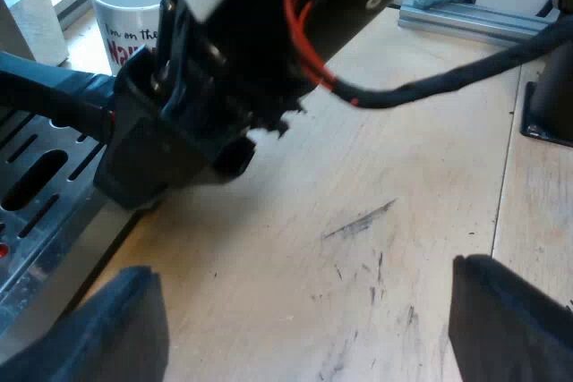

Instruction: Grind coffee beans and then tamp

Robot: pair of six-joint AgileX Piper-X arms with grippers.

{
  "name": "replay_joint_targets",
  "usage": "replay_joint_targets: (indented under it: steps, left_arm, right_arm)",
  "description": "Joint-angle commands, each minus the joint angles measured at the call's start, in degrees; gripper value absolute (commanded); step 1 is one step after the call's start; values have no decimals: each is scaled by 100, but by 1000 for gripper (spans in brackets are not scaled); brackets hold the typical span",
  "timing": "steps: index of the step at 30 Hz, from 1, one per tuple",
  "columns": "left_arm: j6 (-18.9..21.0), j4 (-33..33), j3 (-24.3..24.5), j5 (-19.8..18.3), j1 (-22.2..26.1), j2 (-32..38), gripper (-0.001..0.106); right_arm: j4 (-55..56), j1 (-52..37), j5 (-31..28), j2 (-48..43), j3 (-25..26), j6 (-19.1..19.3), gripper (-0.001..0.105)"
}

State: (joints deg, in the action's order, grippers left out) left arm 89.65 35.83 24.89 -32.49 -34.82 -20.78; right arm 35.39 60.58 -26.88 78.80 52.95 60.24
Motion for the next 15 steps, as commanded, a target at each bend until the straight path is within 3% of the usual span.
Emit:
replay_joint_targets:
  steps: [1,15]
  left_arm:
    - [0,11,10,-59,-33,36,67]
    - [0,11,10,-71,-33,36,67]
  right_arm:
    - [-87,-36,-114,71,48,6,63]
    - [-379,-36,-294,195,-108,6,63]
